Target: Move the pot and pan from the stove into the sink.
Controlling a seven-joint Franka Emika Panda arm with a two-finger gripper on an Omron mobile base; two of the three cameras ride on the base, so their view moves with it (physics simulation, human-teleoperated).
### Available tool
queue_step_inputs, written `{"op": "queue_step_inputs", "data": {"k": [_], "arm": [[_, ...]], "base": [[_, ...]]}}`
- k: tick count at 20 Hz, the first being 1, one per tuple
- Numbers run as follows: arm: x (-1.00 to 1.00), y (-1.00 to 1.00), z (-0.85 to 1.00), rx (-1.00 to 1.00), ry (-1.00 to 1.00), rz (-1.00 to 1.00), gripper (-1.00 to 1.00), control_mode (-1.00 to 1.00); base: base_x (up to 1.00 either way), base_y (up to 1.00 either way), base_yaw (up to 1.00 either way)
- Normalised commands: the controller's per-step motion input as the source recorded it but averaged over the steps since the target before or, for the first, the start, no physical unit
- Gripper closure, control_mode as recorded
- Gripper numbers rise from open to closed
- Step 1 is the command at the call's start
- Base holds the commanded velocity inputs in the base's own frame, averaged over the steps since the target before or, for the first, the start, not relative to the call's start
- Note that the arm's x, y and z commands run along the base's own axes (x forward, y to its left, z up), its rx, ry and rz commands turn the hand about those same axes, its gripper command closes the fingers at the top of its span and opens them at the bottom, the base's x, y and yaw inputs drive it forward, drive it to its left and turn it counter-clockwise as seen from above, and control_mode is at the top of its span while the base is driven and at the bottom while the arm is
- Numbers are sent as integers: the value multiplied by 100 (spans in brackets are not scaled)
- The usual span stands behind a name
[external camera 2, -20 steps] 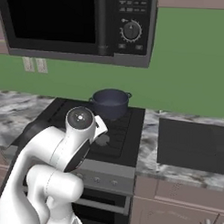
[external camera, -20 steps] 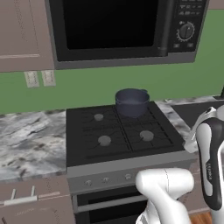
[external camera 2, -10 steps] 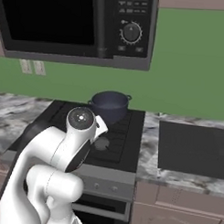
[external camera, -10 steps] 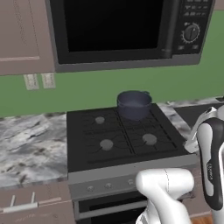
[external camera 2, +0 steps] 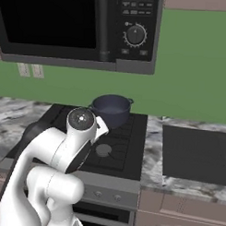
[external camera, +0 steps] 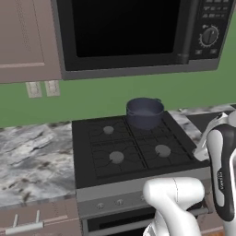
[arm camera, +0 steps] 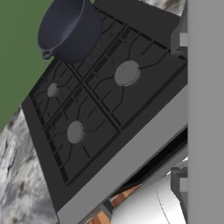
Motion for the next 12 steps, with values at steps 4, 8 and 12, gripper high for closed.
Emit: {"op": "queue_step_inputs", "data": {"k": [4, 8, 12], "arm": [[0, 0, 0, 0, 0, 0, -100, 100], [0, 0, 0, 0, 0, 0, -100, -100], [35, 4, 0, 0, 0, -3, -100, -100]], "base": [[8, 11, -1], [0, 0, 0], [0, 0, 0]]}}
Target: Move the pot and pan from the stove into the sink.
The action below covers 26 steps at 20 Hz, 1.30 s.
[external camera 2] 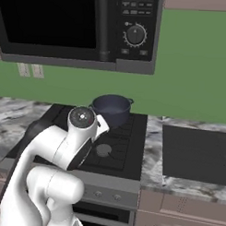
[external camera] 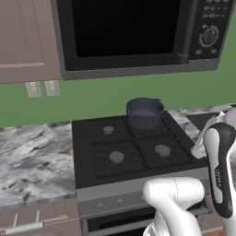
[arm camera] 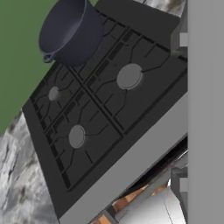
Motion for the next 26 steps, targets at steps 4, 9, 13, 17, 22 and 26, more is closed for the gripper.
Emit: {"op": "queue_step_inputs", "data": {"k": [4, 9, 13, 17, 22, 26], "arm": [[50, 29, 3, 0, 0, -12, -100, -100], [53, 42, 10, -2, 0, -15, -100, -100], [49, 50, 9, -4, 0, -16, -100, -100], [42, 37, 5, -3, 0, -14, -100, -100], [35, 26, 1, -2, 0, -11, -100, -100], [0, 4, 0, 0, 0, 0, -100, -100]], "base": [[0, 0, 0], [0, 0, 0], [0, 0, 0], [0, 0, 0], [0, 0, 0], [0, 0, 0]]}}
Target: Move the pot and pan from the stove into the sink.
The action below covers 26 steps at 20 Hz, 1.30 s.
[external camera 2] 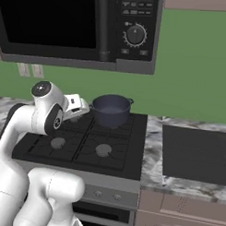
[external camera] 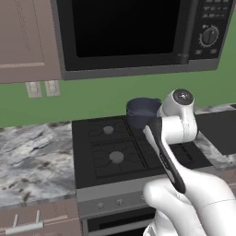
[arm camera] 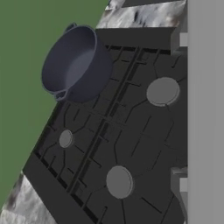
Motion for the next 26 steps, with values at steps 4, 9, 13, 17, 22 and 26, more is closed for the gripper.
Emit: {"op": "queue_step_inputs", "data": {"k": [4, 9, 13, 17, 22, 26], "arm": [[2, 0, 0, 0, 0, 0, -100, -100], [26, 0, 0, 0, 0, 0, -100, -100], [37, 0, 0, 0, 0, 0, -100, -100], [37, 0, 0, 0, 0, 0, -100, -100], [34, 0, -2, 0, 0, 0, -100, -100], [27, -1, -8, 0, 0, 0, -100, -100]], "base": [[0, 0, 0], [0, 0, 0], [0, 0, 0], [0, 0, 0], [0, 0, 0], [0, 0, 0]]}}
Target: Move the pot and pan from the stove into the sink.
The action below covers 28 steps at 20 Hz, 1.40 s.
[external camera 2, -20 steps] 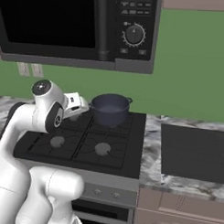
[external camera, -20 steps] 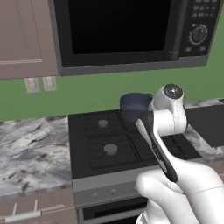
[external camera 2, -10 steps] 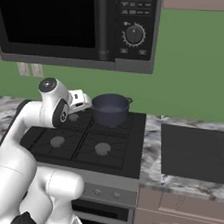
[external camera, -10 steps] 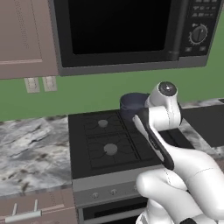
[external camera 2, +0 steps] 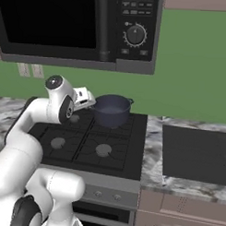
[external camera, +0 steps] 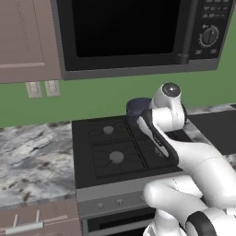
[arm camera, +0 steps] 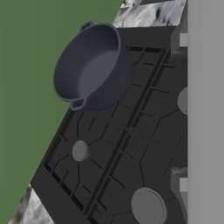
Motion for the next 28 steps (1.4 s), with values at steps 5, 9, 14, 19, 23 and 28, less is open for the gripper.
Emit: {"op": "queue_step_inputs", "data": {"k": [5, 9, 14, 19, 23, 28], "arm": [[18, -5, -21, 0, 0, 1, -100, -100], [21, -6, -18, 0, 0, 1, -100, -100], [28, -8, -11, 0, -1, 0, -100, -100], [29, -10, -9, 0, -2, 0, -100, -100], [30, -9, -13, 0, -1, 0, -100, -100], [27, -8, -14, -1, -1, 0, -100, -100]], "base": [[0, 0, 0], [0, 0, 0], [0, 0, 0], [0, 0, 0], [0, 0, 0], [0, 0, 0]]}}
